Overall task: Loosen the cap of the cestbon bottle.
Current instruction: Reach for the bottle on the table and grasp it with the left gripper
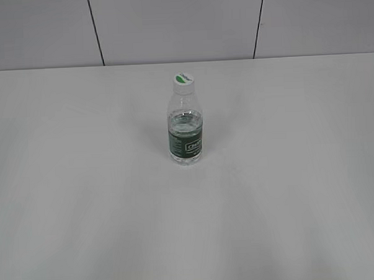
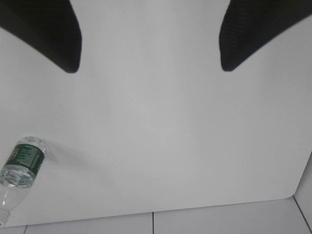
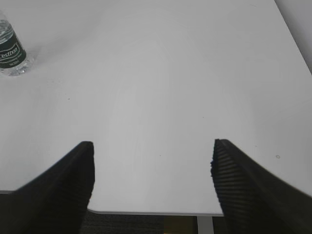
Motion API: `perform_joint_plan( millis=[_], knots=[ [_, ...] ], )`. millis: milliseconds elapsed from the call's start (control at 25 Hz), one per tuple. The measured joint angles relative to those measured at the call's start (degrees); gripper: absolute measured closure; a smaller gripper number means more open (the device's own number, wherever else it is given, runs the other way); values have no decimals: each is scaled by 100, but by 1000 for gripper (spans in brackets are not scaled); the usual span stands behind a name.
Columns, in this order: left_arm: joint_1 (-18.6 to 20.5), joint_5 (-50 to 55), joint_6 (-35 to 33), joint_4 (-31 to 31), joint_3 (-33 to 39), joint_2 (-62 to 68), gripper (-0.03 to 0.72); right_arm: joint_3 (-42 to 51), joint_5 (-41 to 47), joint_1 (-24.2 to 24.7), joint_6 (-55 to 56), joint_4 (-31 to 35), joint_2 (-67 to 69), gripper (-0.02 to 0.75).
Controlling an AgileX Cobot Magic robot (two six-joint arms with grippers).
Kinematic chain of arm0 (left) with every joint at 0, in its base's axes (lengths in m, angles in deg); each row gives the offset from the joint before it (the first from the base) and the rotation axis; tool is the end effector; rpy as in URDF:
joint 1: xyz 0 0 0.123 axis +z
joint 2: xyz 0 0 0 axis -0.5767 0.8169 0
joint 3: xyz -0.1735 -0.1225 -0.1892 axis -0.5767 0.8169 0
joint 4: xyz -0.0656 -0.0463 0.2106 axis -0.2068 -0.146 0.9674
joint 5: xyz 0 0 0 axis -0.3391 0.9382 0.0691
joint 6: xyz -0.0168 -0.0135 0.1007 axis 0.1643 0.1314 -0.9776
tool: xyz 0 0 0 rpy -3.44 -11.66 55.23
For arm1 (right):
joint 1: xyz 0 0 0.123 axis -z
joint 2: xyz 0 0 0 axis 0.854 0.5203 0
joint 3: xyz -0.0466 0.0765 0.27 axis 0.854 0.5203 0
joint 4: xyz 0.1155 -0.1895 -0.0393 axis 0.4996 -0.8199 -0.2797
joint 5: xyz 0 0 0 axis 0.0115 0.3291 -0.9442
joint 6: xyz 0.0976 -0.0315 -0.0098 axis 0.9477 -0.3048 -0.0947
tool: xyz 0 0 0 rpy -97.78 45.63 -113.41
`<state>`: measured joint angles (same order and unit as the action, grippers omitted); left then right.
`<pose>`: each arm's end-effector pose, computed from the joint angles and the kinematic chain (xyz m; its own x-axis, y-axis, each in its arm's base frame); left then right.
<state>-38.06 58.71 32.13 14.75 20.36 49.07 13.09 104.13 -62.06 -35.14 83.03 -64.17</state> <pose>-0.0208 -0.0007 0.2632 -0.4359 0.0697 -0.8973 0.0856 0.9957 0.0358 -0.0214 0.0043 0.2599 -0.4519 -0.1338 -0.8820 -0.1559 0.9853 -0.0696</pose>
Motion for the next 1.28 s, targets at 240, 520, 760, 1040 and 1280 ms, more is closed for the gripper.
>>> perform_joint_plan(
  millis=[240,520,760,1040,1280],
  knots=[
    [0,0,0,0,0,0,160,0,0,0,0,0,0,169],
    [0,0,0,0,0,0,160,0,0,0,0,0,0,169],
    [0,0,0,0,0,0,160,0,0,0,0,0,0,169],
    [0,0,0,0,0,0,160,0,0,0,0,0,0,169],
    [0,0,0,0,0,0,160,0,0,0,0,0,0,169]
  ],
)
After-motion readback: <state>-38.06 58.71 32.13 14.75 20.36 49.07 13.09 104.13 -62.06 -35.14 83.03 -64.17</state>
